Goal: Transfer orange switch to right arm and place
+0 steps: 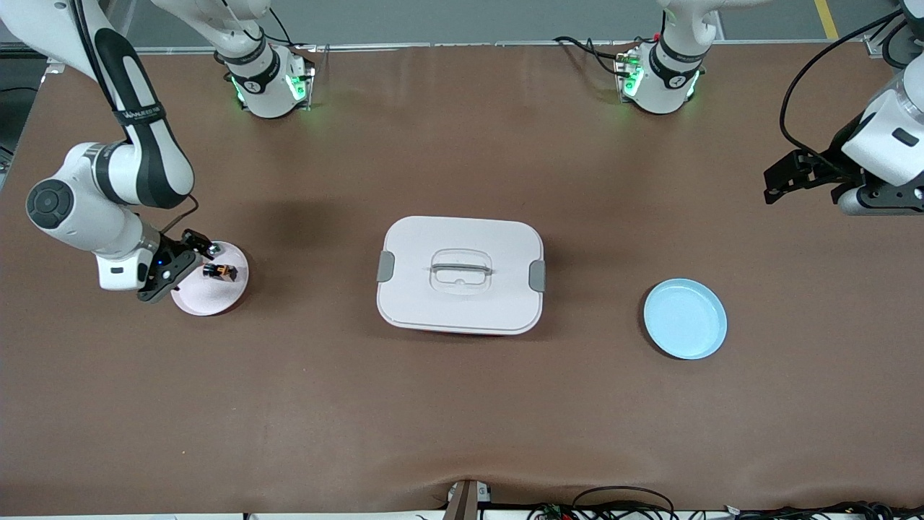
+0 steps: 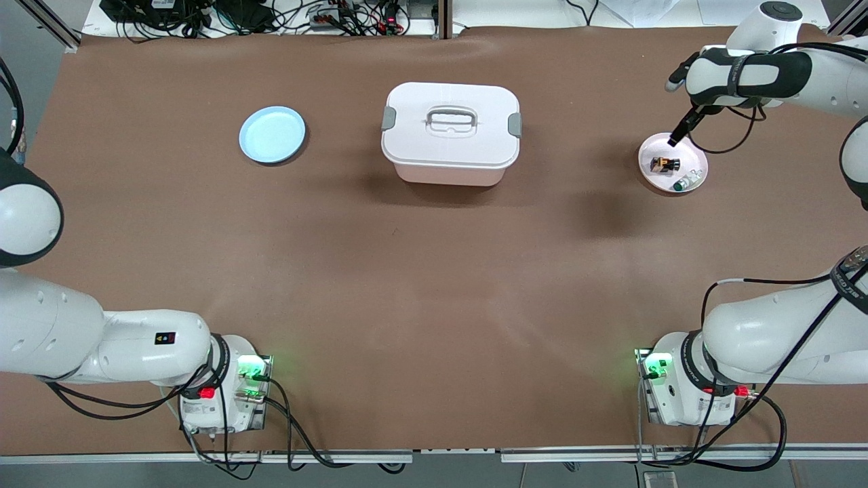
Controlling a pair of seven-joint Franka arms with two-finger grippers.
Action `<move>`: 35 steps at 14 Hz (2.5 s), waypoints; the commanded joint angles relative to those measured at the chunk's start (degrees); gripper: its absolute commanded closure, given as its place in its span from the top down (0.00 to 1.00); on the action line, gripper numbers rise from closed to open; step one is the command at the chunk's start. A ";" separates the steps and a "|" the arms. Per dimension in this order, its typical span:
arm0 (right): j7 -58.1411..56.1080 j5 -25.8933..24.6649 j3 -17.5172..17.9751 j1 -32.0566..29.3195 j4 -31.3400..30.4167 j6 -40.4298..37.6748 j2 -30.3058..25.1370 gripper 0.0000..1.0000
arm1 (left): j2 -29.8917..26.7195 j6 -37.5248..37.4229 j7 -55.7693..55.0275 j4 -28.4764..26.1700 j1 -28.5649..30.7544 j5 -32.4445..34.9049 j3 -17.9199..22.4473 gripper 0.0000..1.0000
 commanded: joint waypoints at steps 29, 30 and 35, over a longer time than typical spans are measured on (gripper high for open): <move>48.95 -0.66 0.89 3.13 28.00 -29.30 -7.69 1.00 | 0.14 -0.18 -0.07 0.97 0.06 -0.89 0.03 1.00; 48.95 -0.66 0.80 3.39 27.64 -29.39 -8.75 1.00 | 0.22 -0.18 -0.07 0.97 0.06 -0.89 0.03 1.00; 45.46 -0.49 -9.73 12.79 26.94 -30.88 -10.51 1.00 | 0.22 -0.18 0.02 0.97 0.14 -0.89 0.03 1.00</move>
